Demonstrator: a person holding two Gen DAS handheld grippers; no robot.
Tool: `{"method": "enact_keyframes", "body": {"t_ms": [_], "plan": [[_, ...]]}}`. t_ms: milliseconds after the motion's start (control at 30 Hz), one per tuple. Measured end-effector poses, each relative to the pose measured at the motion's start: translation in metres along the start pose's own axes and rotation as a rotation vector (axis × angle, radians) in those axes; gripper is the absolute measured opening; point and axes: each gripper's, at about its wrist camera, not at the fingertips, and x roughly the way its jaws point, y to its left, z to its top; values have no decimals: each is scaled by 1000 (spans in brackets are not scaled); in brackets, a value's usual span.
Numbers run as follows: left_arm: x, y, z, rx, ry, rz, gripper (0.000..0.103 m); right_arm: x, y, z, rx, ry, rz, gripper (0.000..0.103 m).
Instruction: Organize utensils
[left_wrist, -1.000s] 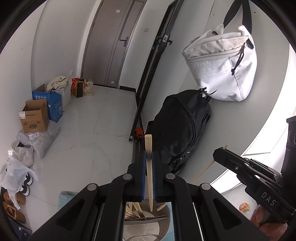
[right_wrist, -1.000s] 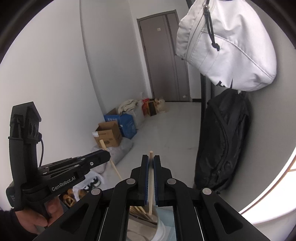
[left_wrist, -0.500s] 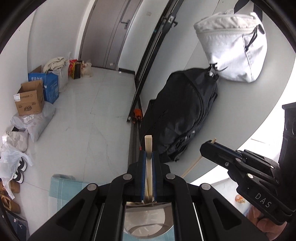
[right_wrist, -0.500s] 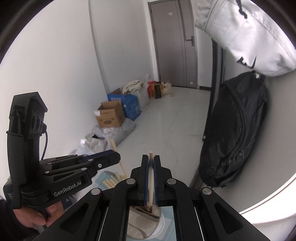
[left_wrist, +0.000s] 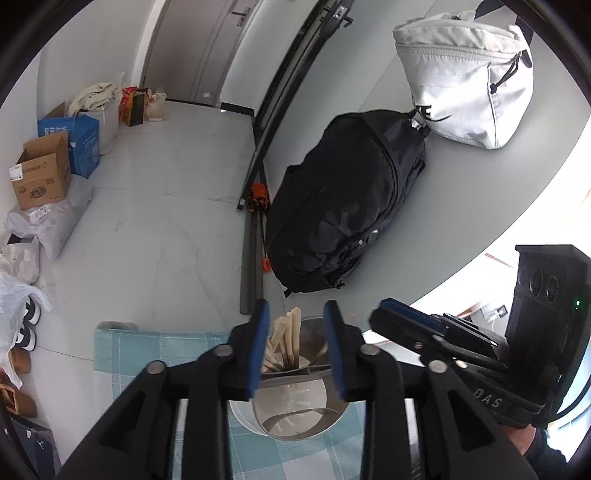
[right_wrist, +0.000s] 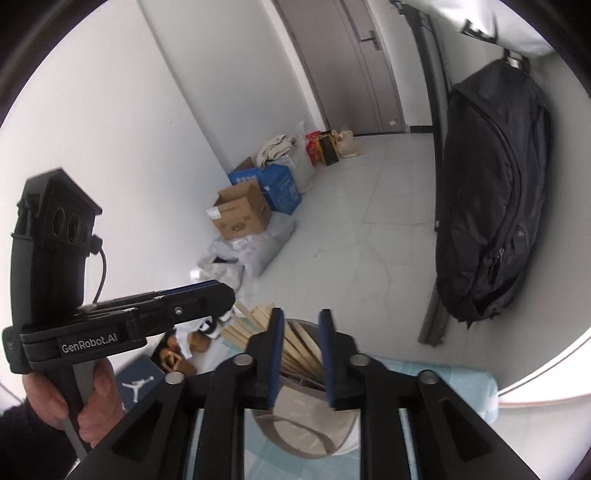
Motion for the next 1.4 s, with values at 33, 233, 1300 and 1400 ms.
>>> {"method": "enact_keyframes", "body": {"t_ms": [33,233,1300,1400], "plan": [[-3,-1,0,-4,-9,1,36,-5,-1,-1,8,-12,-2,24],[-19,-4,2,-3,-47,23,37,-35,0,-3,41,-82,-11,33],[-106,-47,-71,120,-328,300,82,-138,59,-90,-79,-427,-40,97],[-109,-45,-83,116,-351,311,90,-142,62,-104,-92,-438,-40,99]]}}
